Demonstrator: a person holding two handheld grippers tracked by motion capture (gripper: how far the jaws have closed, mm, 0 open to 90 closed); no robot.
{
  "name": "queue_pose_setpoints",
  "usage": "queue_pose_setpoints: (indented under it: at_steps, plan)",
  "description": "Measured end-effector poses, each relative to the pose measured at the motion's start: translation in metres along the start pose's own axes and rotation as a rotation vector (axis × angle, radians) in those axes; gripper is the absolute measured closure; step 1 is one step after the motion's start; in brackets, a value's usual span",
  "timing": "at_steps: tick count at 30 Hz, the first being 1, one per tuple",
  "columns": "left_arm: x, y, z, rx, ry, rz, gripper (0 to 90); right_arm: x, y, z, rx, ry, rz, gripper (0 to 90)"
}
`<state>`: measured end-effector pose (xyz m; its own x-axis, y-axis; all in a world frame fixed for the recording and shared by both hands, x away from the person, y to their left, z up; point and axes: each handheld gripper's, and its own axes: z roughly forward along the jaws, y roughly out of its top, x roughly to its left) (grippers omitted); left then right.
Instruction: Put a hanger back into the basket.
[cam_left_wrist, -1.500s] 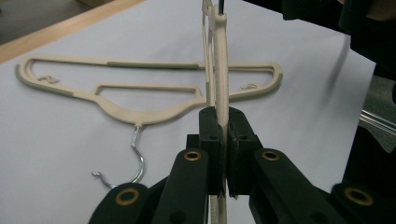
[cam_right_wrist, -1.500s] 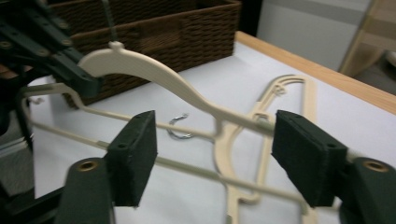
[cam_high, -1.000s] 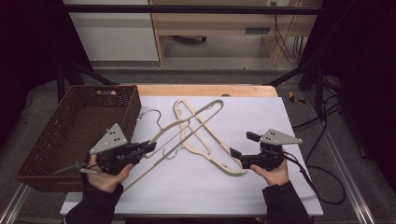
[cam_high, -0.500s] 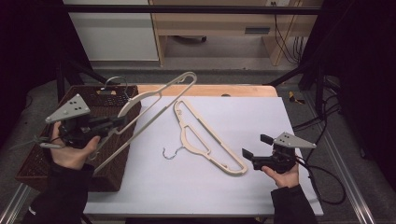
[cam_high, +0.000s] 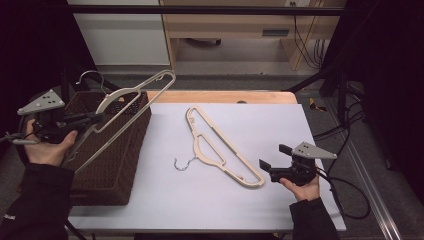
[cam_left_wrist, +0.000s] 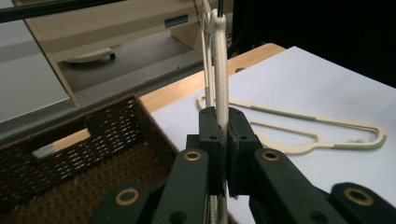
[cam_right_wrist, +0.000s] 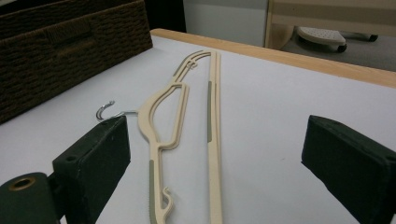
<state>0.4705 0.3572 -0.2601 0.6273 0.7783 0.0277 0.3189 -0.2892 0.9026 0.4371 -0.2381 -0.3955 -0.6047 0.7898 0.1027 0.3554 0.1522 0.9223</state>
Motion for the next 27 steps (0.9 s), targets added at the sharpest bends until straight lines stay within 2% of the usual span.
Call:
queue_pose_setpoints:
  at_steps: [6, 7, 12, 15, 22, 27]
  plan:
    - [0.028, -0.011, -0.006, 0.032, 0.04, -0.028, 86.5, 0.0, -0.001, 0.002, 0.008, 0.006, -0.01, 8.0]
    - [0.033, -0.014, -0.007, 0.038, 0.043, -0.033, 86.5, 0.001, -0.001, 0.003, 0.009, 0.003, 0.001, 8.0]
    - [0.052, -0.031, -0.011, 0.057, 0.072, -0.063, 86.5, 0.001, -0.002, 0.004, 0.016, 0.003, -0.008, 8.0]
    - [0.064, -0.047, -0.013, 0.09, 0.091, -0.093, 86.4, 0.001, -0.002, 0.005, 0.021, 0.005, -0.006, 8.0]
    - [0.071, -0.064, -0.012, 0.118, 0.096, -0.113, 86.4, 0.002, -0.003, 0.006, 0.027, 0.005, -0.002, 8.0]
    - [0.072, -0.072, -0.003, 0.157, 0.099, -0.114, 86.4, 0.002, -0.003, 0.007, 0.032, 0.006, -0.008, 8.0]
